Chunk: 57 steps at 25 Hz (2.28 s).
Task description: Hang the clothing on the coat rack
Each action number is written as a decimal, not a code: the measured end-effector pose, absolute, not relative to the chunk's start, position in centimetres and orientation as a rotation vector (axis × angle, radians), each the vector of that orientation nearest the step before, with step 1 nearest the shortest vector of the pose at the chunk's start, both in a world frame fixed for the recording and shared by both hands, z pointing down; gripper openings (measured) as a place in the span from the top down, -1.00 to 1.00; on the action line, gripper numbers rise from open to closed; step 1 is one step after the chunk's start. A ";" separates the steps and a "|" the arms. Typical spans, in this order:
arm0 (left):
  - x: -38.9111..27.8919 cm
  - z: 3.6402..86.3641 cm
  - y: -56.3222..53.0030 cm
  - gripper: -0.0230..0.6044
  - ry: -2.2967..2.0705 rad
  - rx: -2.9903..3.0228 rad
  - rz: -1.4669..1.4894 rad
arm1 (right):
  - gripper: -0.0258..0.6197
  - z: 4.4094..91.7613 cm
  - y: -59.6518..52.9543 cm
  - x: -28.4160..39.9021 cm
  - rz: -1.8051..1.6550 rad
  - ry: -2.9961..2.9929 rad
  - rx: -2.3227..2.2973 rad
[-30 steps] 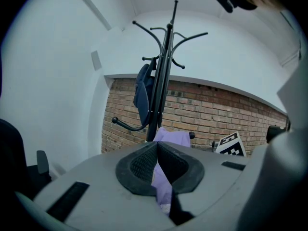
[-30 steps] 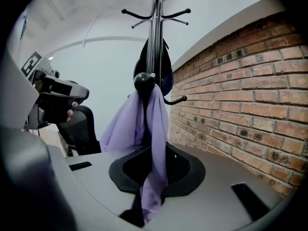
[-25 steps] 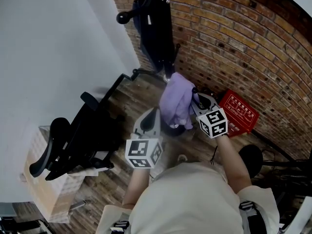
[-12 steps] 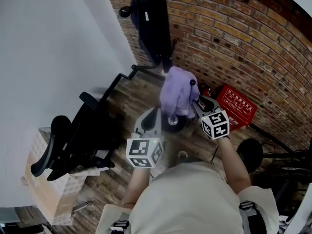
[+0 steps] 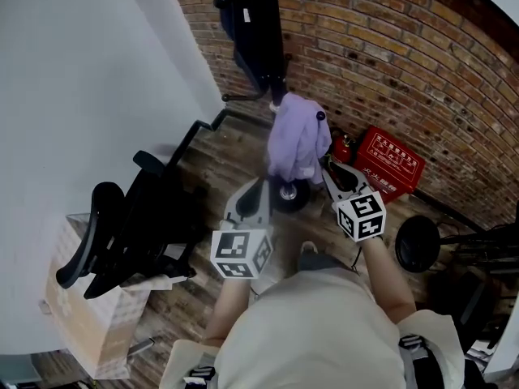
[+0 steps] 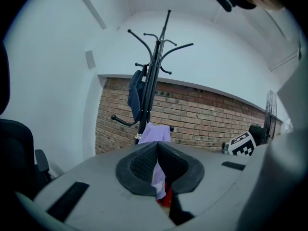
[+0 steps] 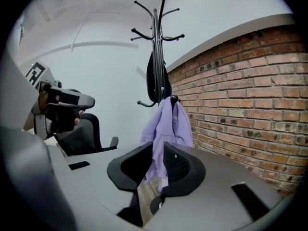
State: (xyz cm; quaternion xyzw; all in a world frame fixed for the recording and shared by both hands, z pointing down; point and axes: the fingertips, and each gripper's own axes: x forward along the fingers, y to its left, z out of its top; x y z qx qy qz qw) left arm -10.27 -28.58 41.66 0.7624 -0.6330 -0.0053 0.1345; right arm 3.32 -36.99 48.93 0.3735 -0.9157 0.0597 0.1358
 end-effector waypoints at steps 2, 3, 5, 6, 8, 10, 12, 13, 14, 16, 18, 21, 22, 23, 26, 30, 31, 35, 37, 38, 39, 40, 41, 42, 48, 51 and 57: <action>-10.2 41.8 -27.4 0.92 -1.820 2.218 -0.012 | 0.77 48.2 -35.4 3.3 0.168 -2.661 1.101; -10.2 41.9 -26.8 0.92 -1.813 2.221 -0.009 | 0.79 47.8 -34.5 3.2 0.162 -2.664 1.109; -10.2 42.1 -25.4 0.92 -1.800 2.228 -0.004 | 0.82 47.1 -32.8 3.1 0.144 -2.667 1.128; -10.3 42.1 -24.7 0.92 -1.796 2.231 -0.003 | 0.84 46.7 -32.1 3.1 0.137 -2.667 1.141; -10.3 42.3 -23.3 0.92 -1.787 2.235 0.001 | 0.87 46.2 -30.4 3.1 0.132 -2.666 1.165; -10.3 42.5 -21.9 0.92 -1.781 2.238 0.005 | 0.88 45.7 -28.7 3.1 0.131 -2.671 1.171; -10.4 42.5 -20.6 0.92 -1.780 2.239 0.004 | 0.88 45.1 -26.9 2.9 0.122 -2.685 1.162; -10.5 42.5 -20.0 0.92 -1.781 2.237 0.002 | 0.88 44.8 -26.1 2.8 0.115 -2.692 1.157; -10.5 42.5 -19.3 0.92 -1.782 2.236 0.000 | 0.88 44.6 -25.3 2.8 0.107 -2.699 1.153; -10.5 42.6 -18.0 0.92 -1.783 2.235 -0.003 | 0.88 44.1 -23.7 2.6 0.094 -2.710 1.145; -10.5 42.6 -16.8 0.92 -1.782 2.235 -0.002 | 0.88 43.6 -22.2 2.5 0.078 -2.721 1.138; -10.6 42.8 -15.1 0.91 -1.784 2.233 0.007 | 0.88 43.0 -20.1 2.1 0.064 -2.736 1.127; -10.6 42.9 -14.5 0.92 -1.784 2.233 0.012 | 0.88 42.9 -19.4 2.0 0.061 -2.740 1.123; -10.6 43.0 -14.0 0.92 -1.785 2.233 0.015 | 0.88 42.8 -18.8 1.8 0.057 -2.744 1.119; -10.8 43.0 -12.6 0.92 -1.788 2.234 0.016 | 0.88 42.5 -17.0 1.6 0.049 -2.755 1.114; -11.3 43.3 -10.9 0.92 -1.790 2.234 0.015 | 0.88 42.5 -15.2 1.1 0.043 -2.765 1.109; -11.4 43.4 -10.6 0.92 -1.789 2.235 0.016 | 0.88 42.5 -14.8 1.0 0.044 -2.766 1.110; -11.7 43.7 -9.6 0.92 -1.789 2.234 0.019 | 0.88 42.5 -13.7 0.6 0.060 -2.776 1.115; -11.8 43.6 -9.4 0.92 -1.791 2.235 0.021 | 0.88 42.5 -13.4 0.5 0.073 -2.782 1.115; -11.8 43.6 -9.3 0.92 -1.792 2.235 0.020 | 0.88 42.6 -13.3 0.5 0.078 -2.783 1.115; -11.8 43.5 -9.3 0.92 -1.793 2.236 0.019 | 0.88 42.5 -13.3 0.5 0.080 -2.784 1.115; -11.9 43.4 -9.3 0.92 -1.795 2.238 0.018 | 0.88 42.5 -13.4 0.4 0.080 -2.785 1.115; -12.0 43.4 -9.3 0.92 -1.797 2.239 0.017 | 0.88 42.5 -13.4 0.3 0.078 -2.786 1.114; -12.1 43.3 -9.3 0.92 -1.799 2.239 0.016 | 0.88 42.5 -13.4 0.3 0.077 -2.787 1.114; -12.3 43.1 -9.4 0.92 -1.800 2.239 0.003 | 0.91 42.0 -13.4 -0.1 0.080 -2.804 1.119; -12.4 43.2 -9.5 0.92 -1.792 2.240 0.001 | 0.92 41.8 -13.4 -0.2 0.086 -2.808 1.121; -12.3 43.4 -9.7 0.92 -1.780 2.239 0.005 | 0.92 42.0 -13.6 -0.3 0.082 -2.795 1.123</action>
